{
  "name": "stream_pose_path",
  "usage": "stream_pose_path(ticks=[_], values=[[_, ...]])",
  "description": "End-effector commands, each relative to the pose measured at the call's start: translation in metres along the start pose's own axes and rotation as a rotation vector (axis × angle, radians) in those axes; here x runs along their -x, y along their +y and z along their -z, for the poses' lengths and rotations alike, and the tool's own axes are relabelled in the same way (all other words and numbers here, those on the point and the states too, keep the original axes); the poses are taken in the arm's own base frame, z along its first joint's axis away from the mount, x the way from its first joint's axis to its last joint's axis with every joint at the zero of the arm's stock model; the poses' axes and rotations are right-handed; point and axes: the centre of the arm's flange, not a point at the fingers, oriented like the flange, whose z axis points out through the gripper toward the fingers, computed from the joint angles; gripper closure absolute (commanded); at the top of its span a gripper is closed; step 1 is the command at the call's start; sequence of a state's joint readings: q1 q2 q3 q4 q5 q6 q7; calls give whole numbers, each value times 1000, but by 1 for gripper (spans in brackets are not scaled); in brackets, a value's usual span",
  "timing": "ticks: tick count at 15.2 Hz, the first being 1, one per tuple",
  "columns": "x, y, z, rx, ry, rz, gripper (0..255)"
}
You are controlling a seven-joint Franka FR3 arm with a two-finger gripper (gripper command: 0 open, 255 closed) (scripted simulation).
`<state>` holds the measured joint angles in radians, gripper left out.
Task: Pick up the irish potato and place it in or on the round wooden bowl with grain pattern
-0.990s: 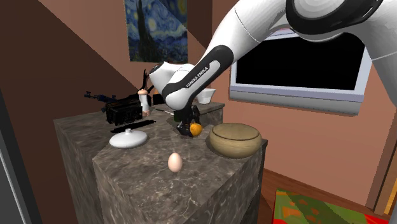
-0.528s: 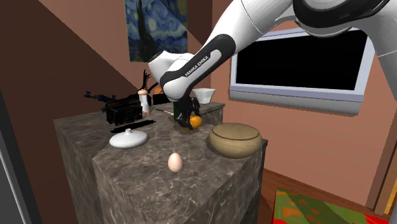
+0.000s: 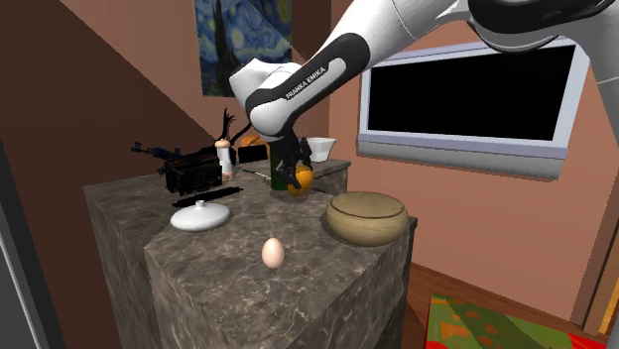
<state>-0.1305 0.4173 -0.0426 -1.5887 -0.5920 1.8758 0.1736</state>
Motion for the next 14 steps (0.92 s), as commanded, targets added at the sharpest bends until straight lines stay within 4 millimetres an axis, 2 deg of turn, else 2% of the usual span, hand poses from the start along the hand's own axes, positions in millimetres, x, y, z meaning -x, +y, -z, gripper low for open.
stream_pose_path(ticks=[1, 14], values=[[2, 6, 9, 0, 0, 0, 255], [8, 43, 66, 0, 0, 0, 255]])
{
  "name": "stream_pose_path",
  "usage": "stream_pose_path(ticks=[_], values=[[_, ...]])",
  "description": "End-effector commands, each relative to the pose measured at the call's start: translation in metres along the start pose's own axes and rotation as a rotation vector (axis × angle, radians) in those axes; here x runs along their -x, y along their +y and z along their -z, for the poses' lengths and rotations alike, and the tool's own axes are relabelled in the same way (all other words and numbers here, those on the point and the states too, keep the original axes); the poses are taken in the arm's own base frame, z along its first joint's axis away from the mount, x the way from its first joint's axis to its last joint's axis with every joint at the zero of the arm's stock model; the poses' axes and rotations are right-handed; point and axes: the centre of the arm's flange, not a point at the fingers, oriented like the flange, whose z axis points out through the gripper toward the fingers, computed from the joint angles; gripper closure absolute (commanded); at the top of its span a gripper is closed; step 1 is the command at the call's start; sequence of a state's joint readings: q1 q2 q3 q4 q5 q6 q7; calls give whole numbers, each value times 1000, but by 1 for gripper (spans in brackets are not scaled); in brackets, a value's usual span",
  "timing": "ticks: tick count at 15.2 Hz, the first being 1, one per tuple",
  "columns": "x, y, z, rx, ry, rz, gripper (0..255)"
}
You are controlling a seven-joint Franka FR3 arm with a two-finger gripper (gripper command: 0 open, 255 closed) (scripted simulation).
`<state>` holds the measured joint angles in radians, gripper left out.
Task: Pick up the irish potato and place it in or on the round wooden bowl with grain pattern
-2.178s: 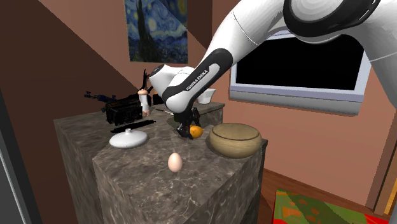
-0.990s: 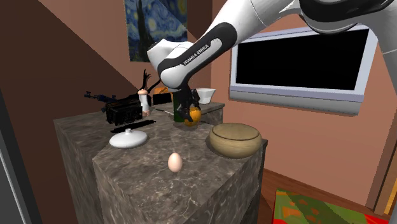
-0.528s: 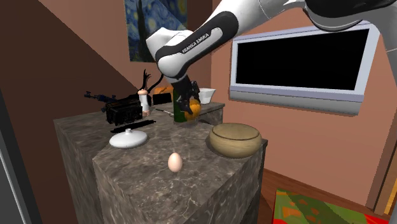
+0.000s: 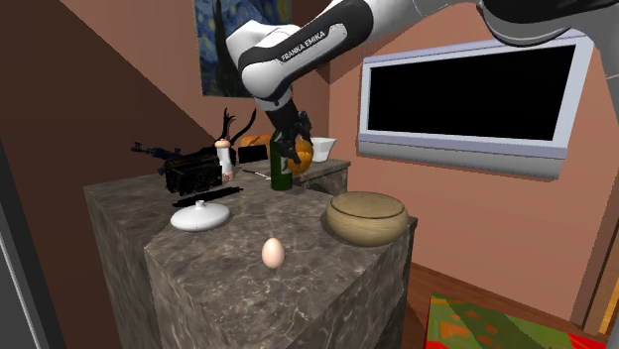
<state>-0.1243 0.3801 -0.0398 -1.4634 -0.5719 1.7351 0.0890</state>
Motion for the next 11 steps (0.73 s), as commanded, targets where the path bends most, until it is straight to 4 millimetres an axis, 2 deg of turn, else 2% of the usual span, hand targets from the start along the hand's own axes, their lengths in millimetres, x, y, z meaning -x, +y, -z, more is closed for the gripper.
stream_pose_path(ticks=[1, 11], values=[[2, 3, 7, 0, 0, 0, 255], [134, -5, 4, 0, 0, 0, 255]])
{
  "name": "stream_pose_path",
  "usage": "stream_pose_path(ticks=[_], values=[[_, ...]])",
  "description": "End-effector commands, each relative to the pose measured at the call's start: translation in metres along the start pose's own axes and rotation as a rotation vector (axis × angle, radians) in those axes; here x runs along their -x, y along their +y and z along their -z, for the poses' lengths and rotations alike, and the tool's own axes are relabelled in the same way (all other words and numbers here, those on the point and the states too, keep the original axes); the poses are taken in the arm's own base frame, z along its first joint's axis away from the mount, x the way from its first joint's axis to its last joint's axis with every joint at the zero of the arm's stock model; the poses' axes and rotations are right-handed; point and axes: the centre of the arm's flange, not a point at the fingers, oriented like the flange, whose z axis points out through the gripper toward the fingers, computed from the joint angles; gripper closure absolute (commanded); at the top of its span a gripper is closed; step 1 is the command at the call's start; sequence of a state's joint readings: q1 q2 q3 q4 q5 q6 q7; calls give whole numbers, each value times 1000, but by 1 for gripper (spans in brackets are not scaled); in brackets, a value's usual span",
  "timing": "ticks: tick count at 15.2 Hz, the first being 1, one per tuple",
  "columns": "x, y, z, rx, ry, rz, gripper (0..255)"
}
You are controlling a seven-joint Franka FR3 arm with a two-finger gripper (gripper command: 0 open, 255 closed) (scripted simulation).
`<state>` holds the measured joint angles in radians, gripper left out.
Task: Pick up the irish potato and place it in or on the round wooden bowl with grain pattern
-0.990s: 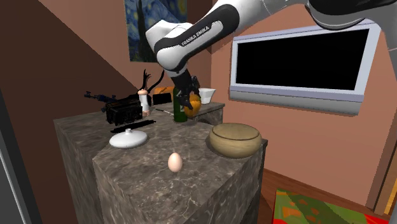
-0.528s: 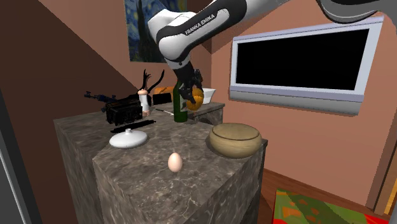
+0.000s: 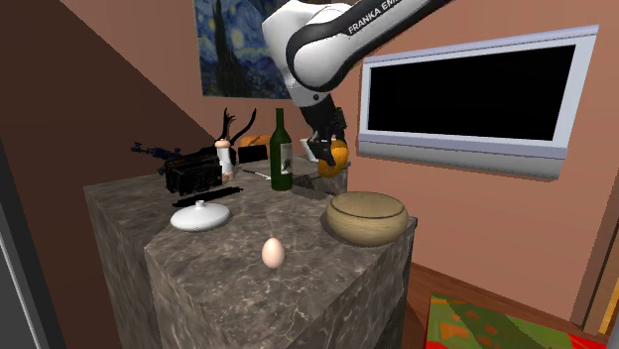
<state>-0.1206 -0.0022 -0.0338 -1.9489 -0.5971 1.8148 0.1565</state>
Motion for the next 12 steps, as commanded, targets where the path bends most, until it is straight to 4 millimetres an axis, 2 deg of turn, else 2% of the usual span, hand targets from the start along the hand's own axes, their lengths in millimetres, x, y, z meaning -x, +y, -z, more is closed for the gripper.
stream_pose_path(ticks=[1, 8, 12], values=[[29, -1, 1, 0, 0, 0, 255], [122, -7, -2, 0, 0, 0, 255], [120, -19, -19, 0, 0, 0, 255]])
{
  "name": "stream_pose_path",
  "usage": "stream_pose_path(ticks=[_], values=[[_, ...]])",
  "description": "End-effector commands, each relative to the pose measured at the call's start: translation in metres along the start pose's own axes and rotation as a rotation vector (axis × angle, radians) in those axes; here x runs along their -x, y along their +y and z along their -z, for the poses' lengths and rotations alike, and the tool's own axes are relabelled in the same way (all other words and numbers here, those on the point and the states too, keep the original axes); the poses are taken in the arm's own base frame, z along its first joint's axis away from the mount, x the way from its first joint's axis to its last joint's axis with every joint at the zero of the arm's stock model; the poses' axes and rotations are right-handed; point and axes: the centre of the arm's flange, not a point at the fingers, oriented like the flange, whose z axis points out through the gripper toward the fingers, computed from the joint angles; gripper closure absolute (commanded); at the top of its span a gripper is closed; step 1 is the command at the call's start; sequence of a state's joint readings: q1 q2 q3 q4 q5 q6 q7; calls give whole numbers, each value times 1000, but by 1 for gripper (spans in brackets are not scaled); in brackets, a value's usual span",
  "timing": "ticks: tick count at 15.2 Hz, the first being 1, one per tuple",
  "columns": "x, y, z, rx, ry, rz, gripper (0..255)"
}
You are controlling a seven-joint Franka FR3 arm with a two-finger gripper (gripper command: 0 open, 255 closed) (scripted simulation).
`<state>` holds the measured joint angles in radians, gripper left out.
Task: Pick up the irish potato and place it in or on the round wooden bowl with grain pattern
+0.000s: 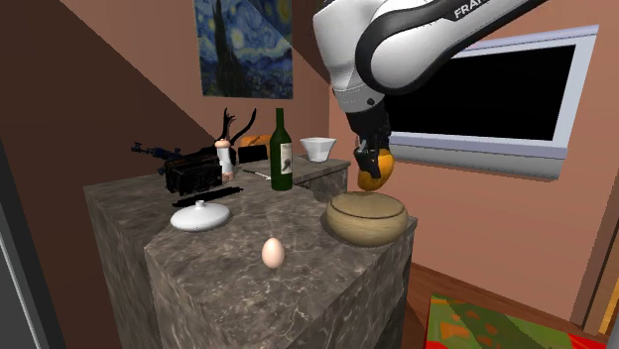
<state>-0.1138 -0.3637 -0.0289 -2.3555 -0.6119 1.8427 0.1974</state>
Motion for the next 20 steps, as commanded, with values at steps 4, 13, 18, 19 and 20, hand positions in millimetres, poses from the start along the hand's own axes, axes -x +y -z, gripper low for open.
stream_pose_path(ticks=[4, 13, 18, 19, 20], values=[[-2, -14, -22, 0, 0, 0, 255], [-5, -33, -52, 0, 0, 0, 255], [-5, -33, -52, 0, 0, 0, 255], [-6, -34, -53, 0, 0, 0, 0], [-4, -33, -52, 0, 0, 0, 0]])
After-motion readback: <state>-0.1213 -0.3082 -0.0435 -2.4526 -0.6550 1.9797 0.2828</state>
